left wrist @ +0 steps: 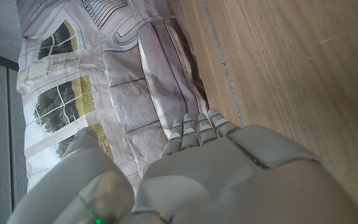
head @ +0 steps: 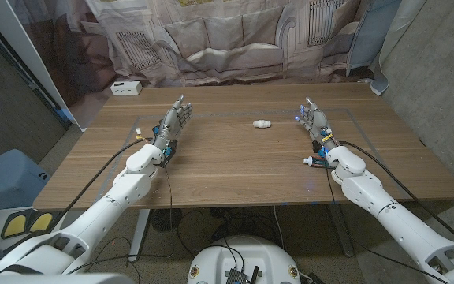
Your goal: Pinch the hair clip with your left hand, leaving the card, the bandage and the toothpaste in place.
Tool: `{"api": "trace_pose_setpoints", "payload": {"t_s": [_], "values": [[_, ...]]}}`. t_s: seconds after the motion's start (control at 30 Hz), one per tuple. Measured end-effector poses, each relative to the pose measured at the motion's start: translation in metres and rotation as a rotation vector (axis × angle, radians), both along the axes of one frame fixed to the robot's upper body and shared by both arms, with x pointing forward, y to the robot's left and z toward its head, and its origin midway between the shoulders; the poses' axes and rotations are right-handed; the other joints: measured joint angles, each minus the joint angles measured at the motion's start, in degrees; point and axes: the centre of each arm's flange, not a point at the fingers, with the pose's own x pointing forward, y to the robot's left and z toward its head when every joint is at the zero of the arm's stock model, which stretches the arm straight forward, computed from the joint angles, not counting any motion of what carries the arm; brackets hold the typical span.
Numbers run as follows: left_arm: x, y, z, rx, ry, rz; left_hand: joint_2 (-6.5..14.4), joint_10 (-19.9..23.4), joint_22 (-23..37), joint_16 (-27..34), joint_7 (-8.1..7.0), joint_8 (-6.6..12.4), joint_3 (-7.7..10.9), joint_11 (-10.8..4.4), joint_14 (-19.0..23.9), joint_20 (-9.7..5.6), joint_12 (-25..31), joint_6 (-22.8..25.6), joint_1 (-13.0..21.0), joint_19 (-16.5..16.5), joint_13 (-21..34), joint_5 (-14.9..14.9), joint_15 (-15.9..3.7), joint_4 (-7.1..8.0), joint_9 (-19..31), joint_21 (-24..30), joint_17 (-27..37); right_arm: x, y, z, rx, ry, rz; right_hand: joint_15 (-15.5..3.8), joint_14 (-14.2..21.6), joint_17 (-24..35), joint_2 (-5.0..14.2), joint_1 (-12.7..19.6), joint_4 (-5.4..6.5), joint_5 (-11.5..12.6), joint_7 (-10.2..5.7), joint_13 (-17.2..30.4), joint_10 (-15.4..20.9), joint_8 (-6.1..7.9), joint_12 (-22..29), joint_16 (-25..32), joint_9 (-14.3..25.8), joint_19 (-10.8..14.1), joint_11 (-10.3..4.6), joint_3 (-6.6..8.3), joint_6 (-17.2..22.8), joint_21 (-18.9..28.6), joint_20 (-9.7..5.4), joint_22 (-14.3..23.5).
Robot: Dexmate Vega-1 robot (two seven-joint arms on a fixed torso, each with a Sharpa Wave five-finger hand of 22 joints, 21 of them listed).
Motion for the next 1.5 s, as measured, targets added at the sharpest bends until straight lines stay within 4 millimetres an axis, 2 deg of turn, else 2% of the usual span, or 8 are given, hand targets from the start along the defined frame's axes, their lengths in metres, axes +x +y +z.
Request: {"api": "trace_pose_setpoints", "payload": {"t_s": [0.17,0.4,0.57,0.6,0.77,0.97,1.33,1.5], "values": [[-0.005,0.000,0.002,0.022,-0.038,0.034,0.6,1.2,0.0,0.0,0.00,0.44,0.92,-0.11,1.2,0.34,0.4,1.4,1.7,1.4,0.0,-0.4,0.01,-1.00,0.0,0.0,0.0,-0.003,-0.002,0.000,-0.003,-0.005,0.004,0.00,0.0,0.0,0.00,0.0,0.00,0.0,0.00,0.0,0.0,0.00,0.0,0.0,0.0,0.0,0.00,0.00,0.0,0.0,0.00,0.0],[-0.014,0.000,0.004,0.036,-0.104,0.085,0.3,2.3,0.0,0.4,0.05,0.89,1.23,-0.21,2.6,0.54,0.9,2.1,2.9,2.7,0.0,-0.7,-0.10,-2.06,0.0,0.2,0.0,-0.006,-0.009,0.002,-0.009,-0.018,0.025,-0.01,0.0,0.0,0.12,0.1,0.00,0.0,0.00,0.3,0.5,0.00,0.0,0.0,0.0,0.0,0.09,0.00,0.0,0.0,0.00,0.0],[-0.017,-0.002,0.001,0.036,-0.122,0.094,0.2,2.6,0.0,0.6,0.72,0.89,1.37,0.10,3.6,1.59,0.9,2.8,3.7,4.0,0.0,-0.7,0.33,-2.82,0.0,0.4,0.0,-0.007,-0.012,0.003,-0.013,-0.027,0.048,0.31,0.3,0.0,0.31,0.3,0.00,0.0,-0.31,0.3,0.5,0.00,0.0,0.0,0.0,0.0,0.09,0.00,0.3,0.0,0.00,0.3],[-0.020,-0.002,0.003,0.036,-0.151,0.110,-0.1,2.8,0.0,0.6,0.84,0.89,1.55,0.31,3.8,1.70,0.9,2.9,4.0,4.5,0.0,-0.7,0.46,-3.00,0.0,0.4,0.0,-0.006,-0.020,0.002,-0.015,-0.024,0.042,0.31,0.3,0.0,0.31,0.3,0.00,0.0,-0.11,0.3,0.5,0.00,0.0,0.0,0.0,0.0,0.09,0.00,0.5,0.0,0.00,0.3],[-0.026,-0.006,0.003,0.033,-0.171,0.115,0.5,3.8,0.0,0.6,0.84,0.89,2.10,0.94,5.3,2.24,0.9,4.1,5.3,6.1,0.2,-0.7,0.18,-4.03,0.0,0.7,0.0,-0.007,-0.023,0.003,-0.018,-0.034,0.068,0.30,0.3,0.0,0.31,0.3,0.00,0.0,0.00,0.3,0.7,0.22,0.0,0.0,0.0,0.0,0.31,0.00,0.6,0.0,0.02,0.3],[-0.035,-0.003,0.009,0.050,-0.208,0.180,0.8,4.2,0.0,0.6,1.01,0.89,2.24,0.72,6.0,2.20,1.3,4.9,6.0,6.8,0.3,-0.7,0.10,-4.64,0.3,0.7,0.0,-0.009,-0.034,0.006,-0.029,-0.049,0.064,-0.01,0.6,0.0,0.31,0.3,0.00,0.0,0.00,0.3,1.1,0.22,0.0,0.0,0.0,0.3,0.09,-0.01,0.6,0.0,0.31,0.3],[-0.046,0.011,0.022,0.109,-0.243,0.273,1.1,5.5,0.0,0.6,0.51,1.29,3.03,0.31,6.9,2.23,1.3,5.9,7.5,7.4,0.3,-0.7,-0.13,-5.43,0.3,0.7,0.0,-0.014,-0.030,0.009,-0.027,-0.074,0.043,-0.01,0.6,0.0,0.31,0.3,0.01,0.0,-0.25,0.3,1.1,0.22,0.0,0.0,0.0,0.3,0.09,-0.01,0.9,0.0,0.31,0.3],[-0.048,0.019,0.025,0.149,-0.252,0.344,1.3,6.1,0.0,0.6,0.59,1.29,3.59,0.45,7.5,2.04,1.3,6.3,8.5,7.8,0.3,-0.7,-0.46,-5.99,0.3,0.7,0.0,-0.016,-0.021,0.007,-0.019,-0.081,0.040,0.11,0.7,0.0,0.31,0.3,0.01,0.0,-0.31,0.3,1.2,0.22,0.0,0.0,0.0,0.3,0.04,-0.01,0.9,0.0,0.31,0.3]]}}
